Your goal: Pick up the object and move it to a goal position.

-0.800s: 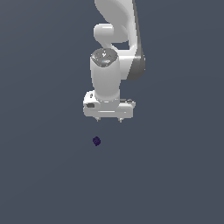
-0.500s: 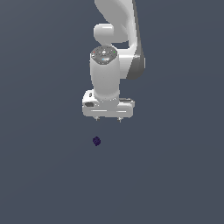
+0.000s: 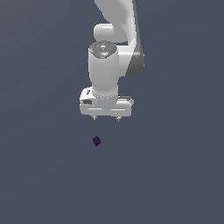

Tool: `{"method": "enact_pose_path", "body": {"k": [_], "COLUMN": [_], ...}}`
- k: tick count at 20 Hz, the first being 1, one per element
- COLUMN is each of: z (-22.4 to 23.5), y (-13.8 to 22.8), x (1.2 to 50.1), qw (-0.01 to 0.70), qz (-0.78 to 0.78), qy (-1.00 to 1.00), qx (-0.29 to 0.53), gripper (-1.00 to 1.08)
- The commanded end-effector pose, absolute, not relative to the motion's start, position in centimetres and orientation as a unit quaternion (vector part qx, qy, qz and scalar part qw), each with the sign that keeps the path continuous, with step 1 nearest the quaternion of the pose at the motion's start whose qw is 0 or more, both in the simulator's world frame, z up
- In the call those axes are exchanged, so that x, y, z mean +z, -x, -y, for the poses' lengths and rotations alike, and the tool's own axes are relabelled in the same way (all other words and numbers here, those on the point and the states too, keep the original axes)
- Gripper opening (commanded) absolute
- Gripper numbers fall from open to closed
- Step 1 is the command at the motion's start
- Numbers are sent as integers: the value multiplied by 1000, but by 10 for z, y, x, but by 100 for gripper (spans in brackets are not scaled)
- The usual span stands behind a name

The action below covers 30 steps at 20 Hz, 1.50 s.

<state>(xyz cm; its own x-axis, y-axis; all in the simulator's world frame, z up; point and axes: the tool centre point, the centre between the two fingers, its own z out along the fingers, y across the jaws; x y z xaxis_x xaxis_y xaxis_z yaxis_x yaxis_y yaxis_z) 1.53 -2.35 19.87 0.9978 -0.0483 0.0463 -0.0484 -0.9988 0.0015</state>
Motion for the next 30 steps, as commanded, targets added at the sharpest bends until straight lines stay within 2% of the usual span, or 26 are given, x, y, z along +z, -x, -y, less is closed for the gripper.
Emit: {"method": "enact_pose_path", "body": {"k": [1, 14, 30], "z": [24, 36, 68], "y": [-15, -23, -37], "x": [198, 174, 106], "qw": [2, 6, 5], "qz": [23, -48, -233], "qy": [-999, -999, -972], "qx": [23, 18, 4], "gripper": [100, 100, 100]}}
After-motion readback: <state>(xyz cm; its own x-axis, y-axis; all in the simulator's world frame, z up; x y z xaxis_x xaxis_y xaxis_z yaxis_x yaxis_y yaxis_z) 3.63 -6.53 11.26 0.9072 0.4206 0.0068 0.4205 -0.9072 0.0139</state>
